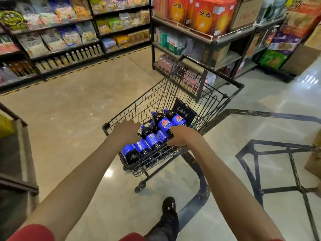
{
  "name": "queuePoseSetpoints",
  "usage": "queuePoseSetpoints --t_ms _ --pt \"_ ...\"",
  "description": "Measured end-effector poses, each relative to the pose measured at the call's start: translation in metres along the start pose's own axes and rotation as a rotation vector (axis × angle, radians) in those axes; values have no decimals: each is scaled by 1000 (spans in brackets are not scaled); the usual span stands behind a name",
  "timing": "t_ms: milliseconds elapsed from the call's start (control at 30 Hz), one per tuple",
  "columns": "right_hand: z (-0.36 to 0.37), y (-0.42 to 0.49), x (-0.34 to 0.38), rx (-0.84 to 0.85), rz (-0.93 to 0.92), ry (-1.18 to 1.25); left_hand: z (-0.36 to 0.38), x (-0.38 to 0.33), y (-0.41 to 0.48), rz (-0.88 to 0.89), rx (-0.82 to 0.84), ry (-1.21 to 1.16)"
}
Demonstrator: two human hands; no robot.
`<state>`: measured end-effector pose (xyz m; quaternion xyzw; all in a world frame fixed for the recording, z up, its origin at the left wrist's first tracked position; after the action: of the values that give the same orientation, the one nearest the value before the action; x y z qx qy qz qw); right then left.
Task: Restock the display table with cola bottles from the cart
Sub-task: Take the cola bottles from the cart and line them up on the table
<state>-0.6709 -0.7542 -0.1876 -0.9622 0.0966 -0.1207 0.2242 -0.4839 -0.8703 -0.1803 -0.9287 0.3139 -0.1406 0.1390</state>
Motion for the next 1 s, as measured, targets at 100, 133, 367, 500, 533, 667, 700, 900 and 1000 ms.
queuePoseSetpoints --t_ms 100,133,367,500,533,667,700,900,1000 --pt "-19 28 -21 -6 -13 -27 -3 -11 45 0 -3 -56" --pt "-24 37 -27 2 -19 -20 -5 -15 59 -3 5 -76" --pt "-40 110 -79 93 -39 3 -12 -42 146 -35 74 -206" --pt "-43 148 -106 129 -57 31 -13 -51 180 -53 128 -227" --pt "-43 157 -111 143 -63 40 -12 -53 188 -57 134 -242" --pt "-42 197 -132 208 -91 62 -6 -57 220 -95 162 -298" --pt "-41 208 -137 222 -101 66 -4 -59 228 -111 173 -309" --pt "-35 267 -171 241 -169 81 7 -74 282 -241 270 -440" --pt "-32 294 -187 255 -191 89 13 -84 305 -320 314 -561"
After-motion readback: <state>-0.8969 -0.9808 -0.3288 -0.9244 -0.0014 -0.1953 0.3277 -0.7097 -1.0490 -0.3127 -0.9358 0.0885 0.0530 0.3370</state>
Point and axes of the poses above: each hand's wrist, its own y-axis towards the middle knuckle, its own z-axis out of the palm, x = y × z, the point moved 1 cm from there along y, towards the middle knuckle, and after that the axes turned 6 degrees about -z, right-handed, at the moved point
